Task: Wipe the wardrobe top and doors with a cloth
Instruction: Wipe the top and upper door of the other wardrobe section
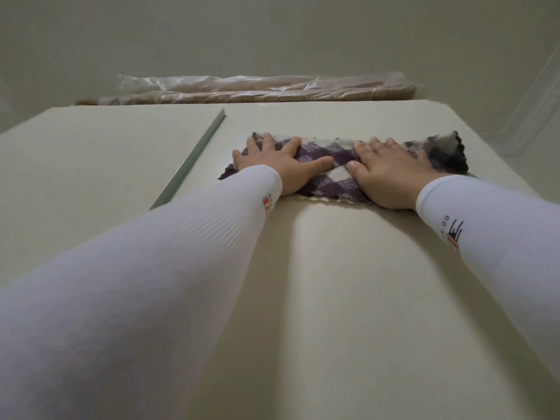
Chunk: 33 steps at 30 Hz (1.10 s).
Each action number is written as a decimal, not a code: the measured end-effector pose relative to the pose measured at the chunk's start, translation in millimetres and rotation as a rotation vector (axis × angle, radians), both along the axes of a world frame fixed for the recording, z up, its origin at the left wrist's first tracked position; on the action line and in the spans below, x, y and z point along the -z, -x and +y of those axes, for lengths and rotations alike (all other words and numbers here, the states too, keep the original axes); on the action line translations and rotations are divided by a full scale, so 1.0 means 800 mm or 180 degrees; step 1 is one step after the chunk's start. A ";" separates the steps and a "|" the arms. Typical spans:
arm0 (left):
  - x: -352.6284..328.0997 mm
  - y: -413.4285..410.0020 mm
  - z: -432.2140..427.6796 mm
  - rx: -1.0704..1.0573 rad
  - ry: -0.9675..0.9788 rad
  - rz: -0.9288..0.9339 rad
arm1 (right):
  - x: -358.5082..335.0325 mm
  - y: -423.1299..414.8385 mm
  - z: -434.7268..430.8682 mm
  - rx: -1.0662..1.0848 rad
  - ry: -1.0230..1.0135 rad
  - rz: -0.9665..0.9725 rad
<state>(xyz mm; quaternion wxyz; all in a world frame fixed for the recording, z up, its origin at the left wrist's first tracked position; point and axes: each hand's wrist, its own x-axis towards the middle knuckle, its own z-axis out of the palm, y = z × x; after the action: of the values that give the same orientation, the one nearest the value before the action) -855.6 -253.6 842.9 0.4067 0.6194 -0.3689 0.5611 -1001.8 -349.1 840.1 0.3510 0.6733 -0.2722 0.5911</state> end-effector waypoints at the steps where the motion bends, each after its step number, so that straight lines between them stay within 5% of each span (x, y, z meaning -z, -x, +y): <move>1: 0.000 -0.013 0.010 0.0006 0.0005 0.0033 | 0.002 -0.013 0.008 -0.0016 0.0045 0.0047; 13: 0.070 -0.100 0.067 0.0049 0.0029 0.0129 | 0.062 -0.098 0.061 -0.0142 -0.0061 0.0194; 33: 0.178 -0.102 0.052 -0.0009 0.0086 0.0109 | 0.162 -0.083 0.049 -0.0174 -0.0004 0.0506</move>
<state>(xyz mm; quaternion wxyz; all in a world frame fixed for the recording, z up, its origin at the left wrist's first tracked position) -773.8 -211.9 700.4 0.4205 0.6239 -0.3534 0.5560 -935.5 -310.2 710.7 0.3548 0.7255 -0.2253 0.5449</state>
